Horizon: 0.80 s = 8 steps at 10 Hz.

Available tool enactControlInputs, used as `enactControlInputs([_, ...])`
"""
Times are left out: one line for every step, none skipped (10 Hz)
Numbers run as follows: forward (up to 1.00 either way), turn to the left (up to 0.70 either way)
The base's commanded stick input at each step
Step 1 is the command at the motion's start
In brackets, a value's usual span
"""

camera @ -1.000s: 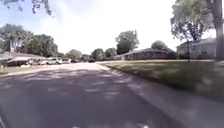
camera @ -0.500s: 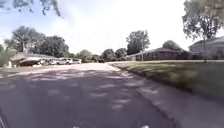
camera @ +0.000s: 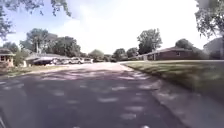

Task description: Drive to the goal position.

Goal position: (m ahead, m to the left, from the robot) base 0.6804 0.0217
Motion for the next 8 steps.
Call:
enactControlInputs([0.69, 0.03])
enactControlInputs([0.69, 0.03])
enactControlInputs([0.69, 0.03])
enactControlInputs([0.67, 0.03])
enactControlInputs([0.58, 0.03])
enactControlInputs([0.50, 0.02])
enactControlInputs([0.41, 0.02])
enactControlInputs([0.32, 0.02])
